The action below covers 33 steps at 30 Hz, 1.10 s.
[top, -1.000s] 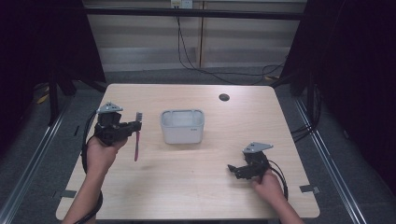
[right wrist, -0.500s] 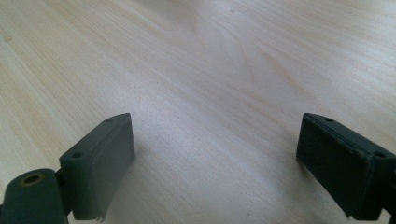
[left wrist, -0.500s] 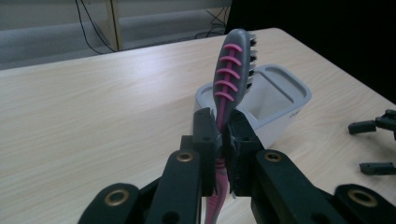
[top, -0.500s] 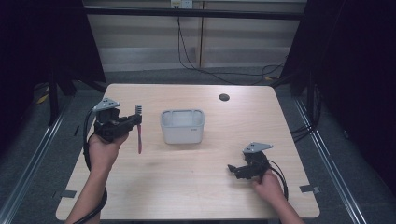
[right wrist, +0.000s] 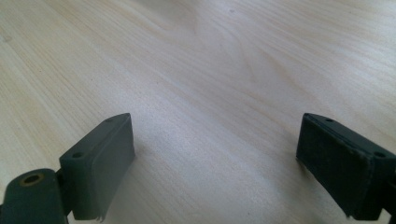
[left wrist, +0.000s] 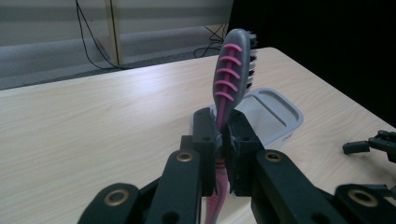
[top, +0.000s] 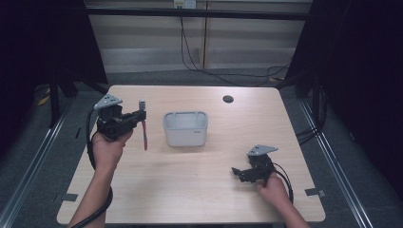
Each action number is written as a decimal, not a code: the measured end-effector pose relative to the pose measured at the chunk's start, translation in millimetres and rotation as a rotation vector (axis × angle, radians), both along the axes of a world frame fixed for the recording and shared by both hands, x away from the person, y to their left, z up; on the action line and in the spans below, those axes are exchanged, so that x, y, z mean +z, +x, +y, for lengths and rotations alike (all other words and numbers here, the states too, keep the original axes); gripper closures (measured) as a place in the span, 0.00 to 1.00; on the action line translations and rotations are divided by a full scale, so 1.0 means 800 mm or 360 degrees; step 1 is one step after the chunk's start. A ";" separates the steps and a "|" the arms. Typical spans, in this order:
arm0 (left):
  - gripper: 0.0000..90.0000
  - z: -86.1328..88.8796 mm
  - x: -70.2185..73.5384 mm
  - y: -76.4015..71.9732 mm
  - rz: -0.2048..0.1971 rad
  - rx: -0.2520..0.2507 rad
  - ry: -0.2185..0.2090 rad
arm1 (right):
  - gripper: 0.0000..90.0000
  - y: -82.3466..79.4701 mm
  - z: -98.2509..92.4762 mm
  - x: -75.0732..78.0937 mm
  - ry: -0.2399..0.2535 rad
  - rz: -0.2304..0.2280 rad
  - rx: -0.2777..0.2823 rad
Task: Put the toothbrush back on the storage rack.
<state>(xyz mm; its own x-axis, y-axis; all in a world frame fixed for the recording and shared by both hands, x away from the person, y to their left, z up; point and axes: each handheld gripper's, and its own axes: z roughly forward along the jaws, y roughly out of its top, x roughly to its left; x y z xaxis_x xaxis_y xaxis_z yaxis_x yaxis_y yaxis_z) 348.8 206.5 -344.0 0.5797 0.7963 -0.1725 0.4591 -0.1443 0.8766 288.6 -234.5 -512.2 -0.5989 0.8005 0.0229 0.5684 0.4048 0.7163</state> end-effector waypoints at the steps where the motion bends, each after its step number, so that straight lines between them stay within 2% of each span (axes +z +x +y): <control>1: 0.94 -0.001 0.000 0.001 -0.0005 0.0011 -0.0013 | 0.12 0.000 0.000 0.000 0.0000 0.0000 0.0001; 13: 0.94 -0.007 0.018 0.010 -0.0043 0.0014 -0.0020 | 0.12 0.000 0.000 0.000 0.0000 0.0000 0.0000; 33: 0.93 -0.029 0.056 0.023 -0.0114 -0.0033 -0.0086 | 0.12 0.000 0.000 0.000 0.0000 0.0000 0.0000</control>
<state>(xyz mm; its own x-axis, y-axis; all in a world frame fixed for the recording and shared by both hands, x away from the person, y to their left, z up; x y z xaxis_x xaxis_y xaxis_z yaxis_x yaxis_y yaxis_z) 367.0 183.1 -299.4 0.6083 0.7747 -0.1726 0.3926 -0.1047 0.9137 288.6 -234.5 -512.2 -0.5990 0.8004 0.0228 0.5685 0.4050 0.7160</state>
